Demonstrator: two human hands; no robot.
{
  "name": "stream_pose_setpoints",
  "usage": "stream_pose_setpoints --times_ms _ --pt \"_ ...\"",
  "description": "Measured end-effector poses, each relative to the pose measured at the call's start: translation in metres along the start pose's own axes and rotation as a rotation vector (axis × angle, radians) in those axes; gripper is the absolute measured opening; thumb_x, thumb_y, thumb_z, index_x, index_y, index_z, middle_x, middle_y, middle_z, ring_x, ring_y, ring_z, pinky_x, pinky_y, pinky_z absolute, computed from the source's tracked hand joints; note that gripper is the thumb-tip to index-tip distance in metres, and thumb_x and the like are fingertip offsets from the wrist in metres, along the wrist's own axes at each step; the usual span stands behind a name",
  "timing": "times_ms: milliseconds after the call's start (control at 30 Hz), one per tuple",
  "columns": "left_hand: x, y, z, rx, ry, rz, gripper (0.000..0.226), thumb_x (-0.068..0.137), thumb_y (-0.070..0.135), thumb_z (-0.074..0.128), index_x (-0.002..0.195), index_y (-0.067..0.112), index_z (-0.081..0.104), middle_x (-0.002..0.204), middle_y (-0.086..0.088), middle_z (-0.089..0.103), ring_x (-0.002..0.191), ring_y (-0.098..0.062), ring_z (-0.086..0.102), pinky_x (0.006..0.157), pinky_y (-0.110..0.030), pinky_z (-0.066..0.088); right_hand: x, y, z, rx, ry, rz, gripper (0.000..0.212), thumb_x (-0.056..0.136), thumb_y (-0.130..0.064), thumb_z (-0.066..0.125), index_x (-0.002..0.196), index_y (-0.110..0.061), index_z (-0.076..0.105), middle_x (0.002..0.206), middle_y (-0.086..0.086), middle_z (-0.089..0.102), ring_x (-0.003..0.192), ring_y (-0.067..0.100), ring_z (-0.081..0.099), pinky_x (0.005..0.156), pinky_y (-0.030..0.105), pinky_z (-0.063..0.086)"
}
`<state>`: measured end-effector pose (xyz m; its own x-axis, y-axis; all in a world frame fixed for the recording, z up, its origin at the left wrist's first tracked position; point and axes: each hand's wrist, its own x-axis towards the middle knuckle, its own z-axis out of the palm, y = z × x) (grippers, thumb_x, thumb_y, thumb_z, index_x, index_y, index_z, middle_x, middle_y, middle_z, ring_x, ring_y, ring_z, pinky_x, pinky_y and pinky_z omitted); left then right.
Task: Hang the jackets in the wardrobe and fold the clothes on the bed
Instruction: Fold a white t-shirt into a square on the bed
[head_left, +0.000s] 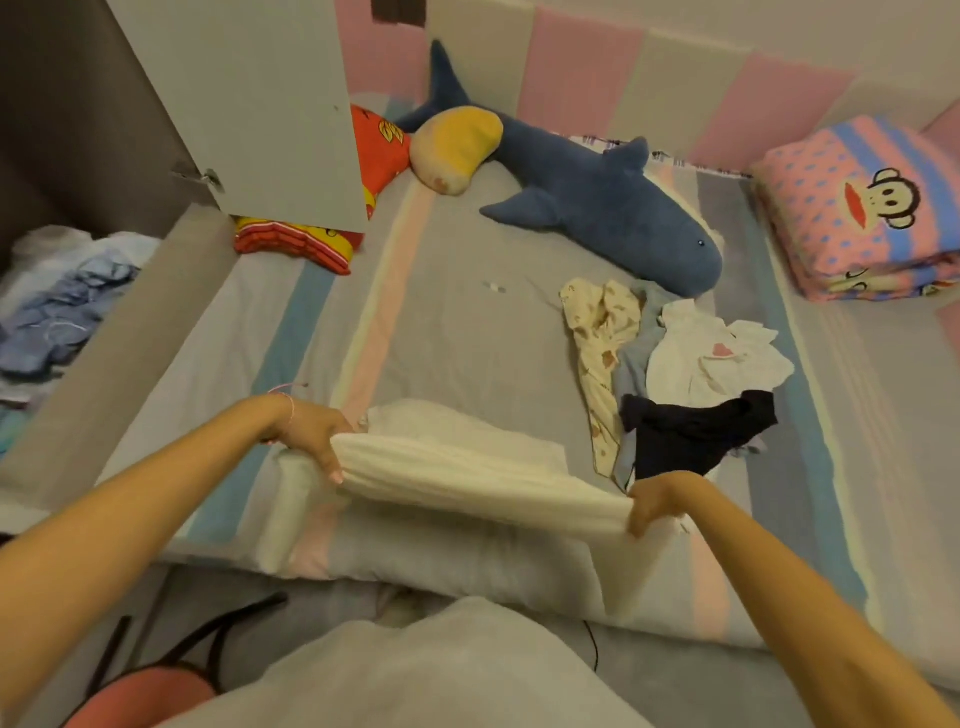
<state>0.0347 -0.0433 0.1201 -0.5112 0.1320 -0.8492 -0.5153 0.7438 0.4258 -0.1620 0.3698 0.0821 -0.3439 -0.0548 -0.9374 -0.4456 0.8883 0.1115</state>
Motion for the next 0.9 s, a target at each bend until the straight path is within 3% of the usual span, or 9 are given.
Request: stream_pose_setpoints --times_ms 100,200,300,367,467,567,700,900 --pt "0.007 0.001 -0.014 0.043 0.166 0.016 0.013 0.078 0.011 0.072 0.085 0.019 0.064 0.092 -0.003 0.067 0.088 -0.021 0.063 0.076 -0.028 0.050 0.008 0.007 -0.018 0.074 0.323 0.010 0.041 0.083 -0.032 0.068 0.118 -0.013 0.059 0.106 0.004 0.058 0.098 0.020 0.056 0.079 0.027 0.047" --pt "0.004 0.017 -0.054 0.196 0.582 -0.013 0.020 0.085 0.011 0.061 0.069 0.019 0.053 0.076 -0.004 0.057 0.076 -0.023 0.055 0.056 -0.026 0.036 0.000 0.009 -0.058 0.265 0.768 0.009 0.010 0.084 -0.025 0.066 0.085 -0.015 0.061 0.076 0.002 0.056 0.075 0.021 0.056 0.058 0.027 0.044" --pt "-0.009 0.044 -0.112 0.292 1.037 0.031 0.011 0.085 0.007 0.054 0.078 0.012 0.061 0.083 -0.012 0.061 0.080 -0.030 0.058 0.059 -0.029 0.037 -0.022 0.005 -0.124 0.680 1.028 -0.073 0.011 0.086 -0.012 0.062 0.076 -0.007 0.061 0.074 0.011 0.057 0.072 0.027 0.057 0.057 0.034 0.053" --pt "-0.027 0.064 -0.165 0.330 1.247 0.081 0.012 0.082 0.003 0.054 0.081 0.012 0.062 0.090 -0.014 0.061 0.086 -0.033 0.059 0.065 -0.031 0.040 -0.053 0.005 -0.183 0.870 1.140 -0.185 0.023 0.083 0.001 0.057 0.062 -0.006 0.051 0.065 0.012 0.049 0.065 0.028 0.052 0.052 0.036 0.052" --pt "-0.063 0.091 -0.237 0.289 1.460 0.135 0.021 0.078 -0.004 0.050 0.071 0.016 0.051 0.087 -0.019 0.058 0.082 -0.040 0.058 0.067 -0.041 0.048 -0.102 0.008 -0.260 0.990 1.368 -0.295 0.033 0.078 0.008 0.053 0.056 -0.012 0.038 0.060 0.011 0.039 0.063 0.021 0.039 0.055 0.039 0.036" --pt "-0.101 0.111 -0.285 0.195 1.698 0.162 0.023 0.076 -0.007 0.045 0.069 0.015 0.049 0.084 -0.019 0.056 0.075 -0.039 0.056 0.062 -0.038 0.046 -0.150 0.007 -0.306 1.032 1.569 -0.350 0.018 0.081 0.007 0.050 0.070 -0.007 0.047 0.064 0.010 0.040 0.061 0.017 0.032 0.056 0.030 0.025" --pt "-0.124 0.116 -0.298 0.177 1.805 0.226 0.025 0.075 -0.009 0.045 0.067 0.014 0.050 0.082 -0.016 0.056 0.074 -0.035 0.053 0.059 -0.032 0.037 -0.167 0.011 -0.318 1.032 1.719 -0.403 0.015 0.080 0.010 0.048 0.072 -0.003 0.051 0.068 0.015 0.043 0.064 0.019 0.035 0.051 0.028 0.023" --pt "-0.053 0.055 -0.255 0.270 1.564 0.290 0.036 0.066 -0.018 0.054 0.063 0.017 0.049 0.073 -0.021 0.057 0.075 -0.036 0.055 0.055 -0.033 0.034 -0.089 0.007 -0.262 0.837 1.567 -0.376 0.020 0.076 0.015 0.049 0.066 -0.002 0.053 0.072 0.009 0.052 0.067 0.023 0.044 0.054 0.024 0.032"
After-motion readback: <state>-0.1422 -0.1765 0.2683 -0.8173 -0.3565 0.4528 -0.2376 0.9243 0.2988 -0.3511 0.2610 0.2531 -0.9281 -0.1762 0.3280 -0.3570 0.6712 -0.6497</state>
